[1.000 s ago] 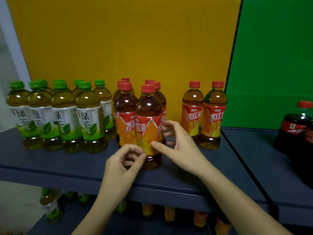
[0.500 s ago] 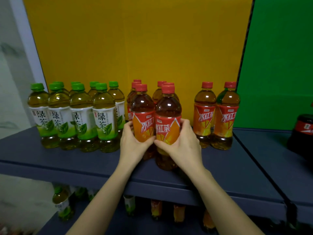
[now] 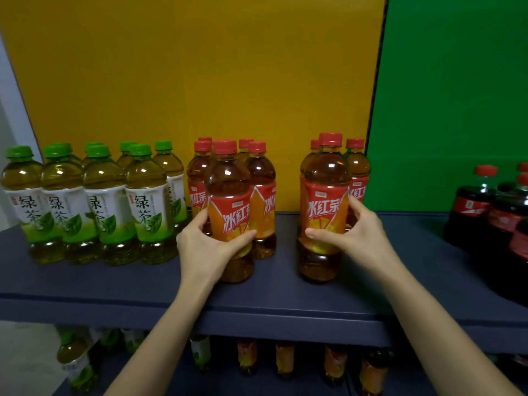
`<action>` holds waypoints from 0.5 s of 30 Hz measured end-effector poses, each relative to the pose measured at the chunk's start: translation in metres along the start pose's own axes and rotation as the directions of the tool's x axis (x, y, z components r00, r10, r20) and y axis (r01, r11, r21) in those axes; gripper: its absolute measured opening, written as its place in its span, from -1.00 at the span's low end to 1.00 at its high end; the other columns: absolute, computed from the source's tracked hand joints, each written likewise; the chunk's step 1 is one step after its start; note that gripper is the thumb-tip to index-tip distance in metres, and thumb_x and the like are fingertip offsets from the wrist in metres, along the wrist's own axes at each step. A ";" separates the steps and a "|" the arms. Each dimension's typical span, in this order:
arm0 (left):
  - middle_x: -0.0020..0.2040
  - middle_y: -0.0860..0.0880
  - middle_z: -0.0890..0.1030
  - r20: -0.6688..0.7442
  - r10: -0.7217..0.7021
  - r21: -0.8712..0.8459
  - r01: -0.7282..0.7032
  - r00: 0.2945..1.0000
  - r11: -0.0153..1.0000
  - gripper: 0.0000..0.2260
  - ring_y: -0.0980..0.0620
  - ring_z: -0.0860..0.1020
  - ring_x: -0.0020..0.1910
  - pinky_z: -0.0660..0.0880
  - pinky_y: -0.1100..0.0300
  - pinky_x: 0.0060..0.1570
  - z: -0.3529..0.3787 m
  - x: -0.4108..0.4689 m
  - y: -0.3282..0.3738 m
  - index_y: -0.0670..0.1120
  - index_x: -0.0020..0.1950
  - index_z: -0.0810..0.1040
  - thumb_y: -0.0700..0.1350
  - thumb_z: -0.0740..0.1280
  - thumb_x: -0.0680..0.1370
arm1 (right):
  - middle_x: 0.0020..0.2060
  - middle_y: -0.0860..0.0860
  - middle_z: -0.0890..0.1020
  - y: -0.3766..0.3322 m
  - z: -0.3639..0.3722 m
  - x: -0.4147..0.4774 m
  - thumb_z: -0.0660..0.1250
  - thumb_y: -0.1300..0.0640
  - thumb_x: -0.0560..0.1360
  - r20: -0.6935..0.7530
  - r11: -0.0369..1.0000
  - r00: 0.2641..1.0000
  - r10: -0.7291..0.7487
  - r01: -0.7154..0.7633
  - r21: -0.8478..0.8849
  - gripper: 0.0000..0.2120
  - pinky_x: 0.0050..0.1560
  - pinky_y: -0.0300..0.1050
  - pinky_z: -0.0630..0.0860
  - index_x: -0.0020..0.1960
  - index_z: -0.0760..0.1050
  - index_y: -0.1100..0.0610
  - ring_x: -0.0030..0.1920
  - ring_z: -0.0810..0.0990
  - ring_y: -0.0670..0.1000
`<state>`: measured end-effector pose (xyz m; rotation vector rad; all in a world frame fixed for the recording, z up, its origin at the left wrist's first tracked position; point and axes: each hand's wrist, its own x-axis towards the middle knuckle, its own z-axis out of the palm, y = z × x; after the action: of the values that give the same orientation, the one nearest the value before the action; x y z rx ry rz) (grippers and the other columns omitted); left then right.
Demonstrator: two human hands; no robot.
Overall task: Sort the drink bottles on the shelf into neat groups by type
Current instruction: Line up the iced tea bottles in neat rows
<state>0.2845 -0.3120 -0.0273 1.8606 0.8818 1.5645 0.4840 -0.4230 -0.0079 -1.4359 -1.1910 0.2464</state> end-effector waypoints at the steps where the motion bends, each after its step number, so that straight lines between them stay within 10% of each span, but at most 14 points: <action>1: -0.08 0.12 0.63 0.026 0.017 -0.018 -0.016 1.000 1.000 -0.49 0.19 0.59 -0.04 0.55 0.16 0.02 0.003 -0.002 0.007 0.06 0.00 0.54 0.11 0.60 0.12 | 0.08 -0.11 0.58 0.001 -0.009 0.001 0.58 0.00 0.12 -0.004 1.000 1.000 0.005 -0.005 -0.004 -0.24 0.16 -0.09 0.47 0.27 0.38 -0.01 0.12 0.54 -0.09; 15: -0.03 0.09 0.62 0.343 0.029 -0.174 0.033 0.939 0.984 -0.45 0.16 0.59 -0.01 0.54 0.23 0.01 0.094 -0.003 0.048 -0.02 0.08 0.51 -0.01 0.61 0.17 | 0.04 -0.15 0.57 0.035 -0.067 0.004 0.58 0.22 0.19 -0.030 0.999 0.999 0.015 -0.016 -0.031 -0.28 -0.07 -0.44 0.50 0.28 0.38 0.09 0.02 0.55 -0.26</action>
<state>0.3831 -0.3446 -0.0089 1.9214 0.5659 1.2175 0.5528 -0.4534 -0.0161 -1.4720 -1.1649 0.2171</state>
